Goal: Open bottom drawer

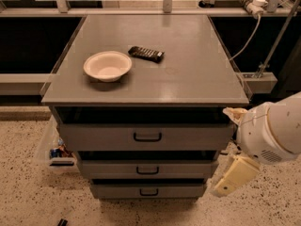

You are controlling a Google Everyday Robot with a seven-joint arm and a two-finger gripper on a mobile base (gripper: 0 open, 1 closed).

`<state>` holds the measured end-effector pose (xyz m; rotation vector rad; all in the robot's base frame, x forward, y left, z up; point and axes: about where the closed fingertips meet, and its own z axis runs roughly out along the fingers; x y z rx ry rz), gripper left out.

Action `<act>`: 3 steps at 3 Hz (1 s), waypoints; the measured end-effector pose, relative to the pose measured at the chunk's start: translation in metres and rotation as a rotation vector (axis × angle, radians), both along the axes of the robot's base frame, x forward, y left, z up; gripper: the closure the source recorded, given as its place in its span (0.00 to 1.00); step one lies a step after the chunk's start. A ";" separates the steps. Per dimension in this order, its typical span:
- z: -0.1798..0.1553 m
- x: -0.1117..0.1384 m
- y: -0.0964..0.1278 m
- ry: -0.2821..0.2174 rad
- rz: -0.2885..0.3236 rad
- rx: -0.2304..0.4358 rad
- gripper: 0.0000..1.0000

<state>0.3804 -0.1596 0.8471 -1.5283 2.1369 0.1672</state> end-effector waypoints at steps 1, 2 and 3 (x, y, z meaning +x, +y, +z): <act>-0.046 -0.007 -0.003 0.059 -0.066 0.049 0.00; -0.143 -0.027 -0.012 0.167 -0.199 0.135 0.00; -0.160 -0.022 -0.016 0.138 -0.231 0.136 0.18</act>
Offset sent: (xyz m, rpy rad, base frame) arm -0.0419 -0.0298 -0.2771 0.2433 0.2578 -0.4109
